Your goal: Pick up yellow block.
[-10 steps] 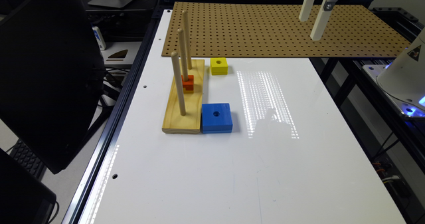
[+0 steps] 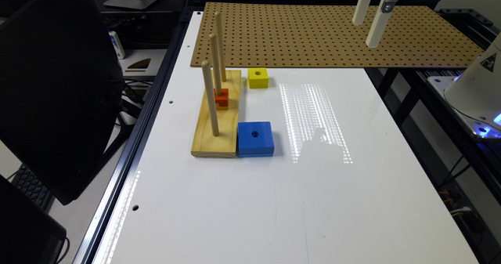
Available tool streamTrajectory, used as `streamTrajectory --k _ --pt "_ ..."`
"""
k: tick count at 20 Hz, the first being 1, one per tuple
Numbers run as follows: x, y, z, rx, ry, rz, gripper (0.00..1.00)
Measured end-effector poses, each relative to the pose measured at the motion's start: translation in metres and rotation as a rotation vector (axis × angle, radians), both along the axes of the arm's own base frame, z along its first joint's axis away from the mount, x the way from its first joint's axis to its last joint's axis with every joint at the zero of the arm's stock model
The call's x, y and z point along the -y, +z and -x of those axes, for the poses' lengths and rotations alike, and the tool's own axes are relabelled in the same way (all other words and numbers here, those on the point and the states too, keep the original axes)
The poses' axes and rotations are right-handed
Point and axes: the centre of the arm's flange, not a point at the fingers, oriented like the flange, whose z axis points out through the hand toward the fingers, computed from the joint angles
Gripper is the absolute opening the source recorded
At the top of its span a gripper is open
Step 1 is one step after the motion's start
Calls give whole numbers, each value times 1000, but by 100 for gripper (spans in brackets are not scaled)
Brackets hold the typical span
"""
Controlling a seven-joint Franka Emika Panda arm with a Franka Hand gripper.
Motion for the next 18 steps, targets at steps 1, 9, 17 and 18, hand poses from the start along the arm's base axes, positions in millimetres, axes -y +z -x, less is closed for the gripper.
streamTrajectory --k 1,9,17,18 --pt "0 0 0 0 0 0 100" --pt "9 2 0 5 -5 2 100" --pt "14 7 -5 31 -4 5 100" --pt "15 7 -6 33 -4 5 100"
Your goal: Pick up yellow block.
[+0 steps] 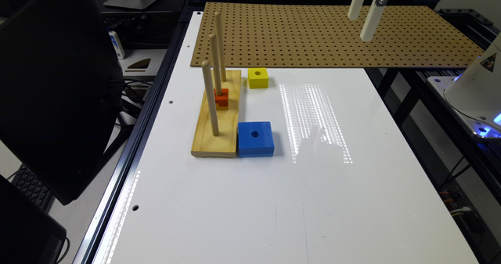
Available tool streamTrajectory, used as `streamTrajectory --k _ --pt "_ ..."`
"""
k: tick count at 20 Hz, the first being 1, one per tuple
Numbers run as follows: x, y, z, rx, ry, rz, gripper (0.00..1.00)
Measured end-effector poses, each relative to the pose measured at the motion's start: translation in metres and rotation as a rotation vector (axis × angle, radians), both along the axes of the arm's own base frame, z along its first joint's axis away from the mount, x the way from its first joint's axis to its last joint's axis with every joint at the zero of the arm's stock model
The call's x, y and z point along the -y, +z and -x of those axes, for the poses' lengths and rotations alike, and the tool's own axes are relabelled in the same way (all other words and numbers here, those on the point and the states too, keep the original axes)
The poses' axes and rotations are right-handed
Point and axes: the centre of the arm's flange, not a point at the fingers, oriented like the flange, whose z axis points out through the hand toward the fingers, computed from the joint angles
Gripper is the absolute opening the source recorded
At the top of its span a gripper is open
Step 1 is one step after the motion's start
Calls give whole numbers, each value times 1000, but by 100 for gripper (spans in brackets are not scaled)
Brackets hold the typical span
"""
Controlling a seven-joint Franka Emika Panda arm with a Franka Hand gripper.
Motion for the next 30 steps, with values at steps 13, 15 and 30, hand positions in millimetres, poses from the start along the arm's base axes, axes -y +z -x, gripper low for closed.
streamTrajectory --k 13,15,30 --pt "4 -2 -42 2 3 1 100" --pt "5 -4 -49 -3 3 0 100" --pt "11 -2 -75 -3 -2 0 100"
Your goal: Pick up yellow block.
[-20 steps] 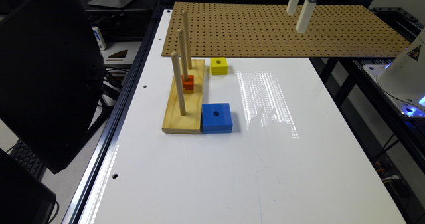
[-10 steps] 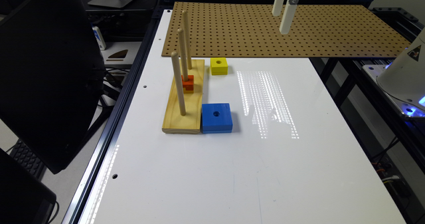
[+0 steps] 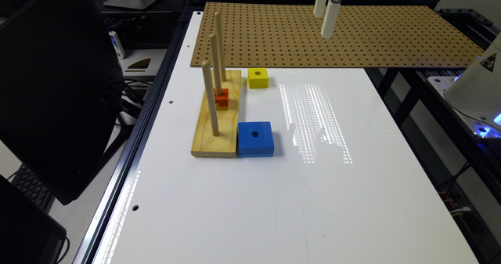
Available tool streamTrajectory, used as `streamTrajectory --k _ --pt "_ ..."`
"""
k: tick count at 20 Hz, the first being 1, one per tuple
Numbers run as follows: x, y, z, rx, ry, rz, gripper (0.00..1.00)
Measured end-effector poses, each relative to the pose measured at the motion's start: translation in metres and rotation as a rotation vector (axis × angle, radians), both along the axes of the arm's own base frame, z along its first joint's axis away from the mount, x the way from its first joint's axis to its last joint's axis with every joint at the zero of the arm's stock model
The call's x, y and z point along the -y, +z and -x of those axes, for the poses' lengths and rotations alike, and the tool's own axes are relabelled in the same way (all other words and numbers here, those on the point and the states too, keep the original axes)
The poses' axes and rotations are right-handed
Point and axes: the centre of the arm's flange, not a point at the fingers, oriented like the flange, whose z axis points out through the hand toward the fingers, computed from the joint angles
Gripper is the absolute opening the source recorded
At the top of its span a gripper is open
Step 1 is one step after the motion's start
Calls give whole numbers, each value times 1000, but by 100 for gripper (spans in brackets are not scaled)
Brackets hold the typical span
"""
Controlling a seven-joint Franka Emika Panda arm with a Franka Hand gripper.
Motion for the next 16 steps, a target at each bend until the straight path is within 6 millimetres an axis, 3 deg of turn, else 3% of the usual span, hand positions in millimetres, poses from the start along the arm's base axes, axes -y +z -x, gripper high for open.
streamTrajectory --k 16 --pt "9 -6 -54 -6 -2 -1 100"
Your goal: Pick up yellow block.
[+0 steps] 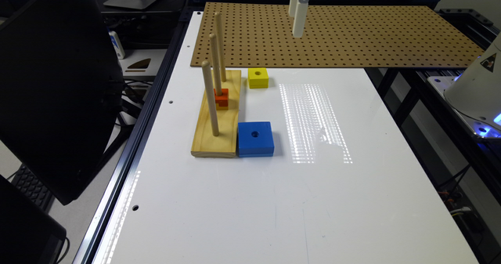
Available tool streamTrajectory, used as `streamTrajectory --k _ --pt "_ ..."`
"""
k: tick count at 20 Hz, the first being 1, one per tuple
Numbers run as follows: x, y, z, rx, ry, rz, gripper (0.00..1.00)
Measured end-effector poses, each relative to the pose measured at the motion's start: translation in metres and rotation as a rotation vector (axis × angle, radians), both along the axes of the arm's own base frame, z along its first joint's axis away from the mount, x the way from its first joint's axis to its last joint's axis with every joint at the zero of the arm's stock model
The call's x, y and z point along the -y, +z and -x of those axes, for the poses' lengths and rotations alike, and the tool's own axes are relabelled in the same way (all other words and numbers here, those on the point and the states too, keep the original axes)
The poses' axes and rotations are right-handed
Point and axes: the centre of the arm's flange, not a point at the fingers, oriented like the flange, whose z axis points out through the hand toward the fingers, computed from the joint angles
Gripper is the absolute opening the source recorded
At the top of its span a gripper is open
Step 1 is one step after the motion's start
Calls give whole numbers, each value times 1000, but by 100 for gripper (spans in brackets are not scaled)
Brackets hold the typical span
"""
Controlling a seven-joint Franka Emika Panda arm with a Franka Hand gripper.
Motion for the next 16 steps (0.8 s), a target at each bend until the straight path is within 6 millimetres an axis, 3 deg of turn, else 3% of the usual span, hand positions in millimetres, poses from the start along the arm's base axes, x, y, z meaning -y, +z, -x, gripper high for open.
streamTrajectory --k 8,16 --pt "11 2 -9 8 1 2 100" --pt "24 -1 -31 11 1 3 100"
